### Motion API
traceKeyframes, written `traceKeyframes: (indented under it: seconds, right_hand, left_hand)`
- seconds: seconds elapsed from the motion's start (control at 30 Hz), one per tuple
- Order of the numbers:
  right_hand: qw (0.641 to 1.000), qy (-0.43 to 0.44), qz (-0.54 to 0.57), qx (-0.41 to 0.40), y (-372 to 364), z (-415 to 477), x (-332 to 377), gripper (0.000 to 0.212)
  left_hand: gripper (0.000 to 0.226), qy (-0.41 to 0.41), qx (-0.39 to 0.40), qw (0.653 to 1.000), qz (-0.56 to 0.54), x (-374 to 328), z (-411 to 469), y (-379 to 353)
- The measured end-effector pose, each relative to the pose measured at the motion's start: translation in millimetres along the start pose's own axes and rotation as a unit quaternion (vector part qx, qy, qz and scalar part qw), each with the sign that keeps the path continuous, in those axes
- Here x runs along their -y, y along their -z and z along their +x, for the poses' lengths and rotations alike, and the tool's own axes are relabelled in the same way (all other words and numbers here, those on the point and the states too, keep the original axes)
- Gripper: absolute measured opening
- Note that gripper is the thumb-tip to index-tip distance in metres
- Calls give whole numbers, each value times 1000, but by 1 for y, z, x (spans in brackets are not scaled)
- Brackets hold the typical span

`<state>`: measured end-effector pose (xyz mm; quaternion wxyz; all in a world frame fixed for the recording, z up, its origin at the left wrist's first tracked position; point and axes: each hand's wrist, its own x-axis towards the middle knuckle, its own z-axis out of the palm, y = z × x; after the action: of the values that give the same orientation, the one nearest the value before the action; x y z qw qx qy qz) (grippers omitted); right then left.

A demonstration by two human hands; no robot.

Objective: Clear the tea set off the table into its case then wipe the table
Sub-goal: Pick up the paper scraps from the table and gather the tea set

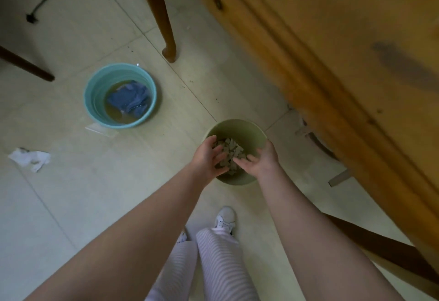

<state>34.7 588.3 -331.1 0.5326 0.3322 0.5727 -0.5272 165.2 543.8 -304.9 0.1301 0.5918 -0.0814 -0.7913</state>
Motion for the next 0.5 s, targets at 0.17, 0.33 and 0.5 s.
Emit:
traceKeyframes:
  seconds: [0.17, 0.33, 0.5]
  right_hand:
    - [997, -29, -7, 70, -23, -73, -15, 58]
    - [986, -33, -55, 154, -32, -150, -42, 58]
    - [966, -28, -54, 250, -33, -245, -46, 64]
  left_hand:
    - [29, -45, -7, 999, 5, -16, -73, -6]
    - [41, -82, -19, 996, 5, -34, -144, 4]
    - [35, -140, -10, 990, 7, -42, -233, 3]
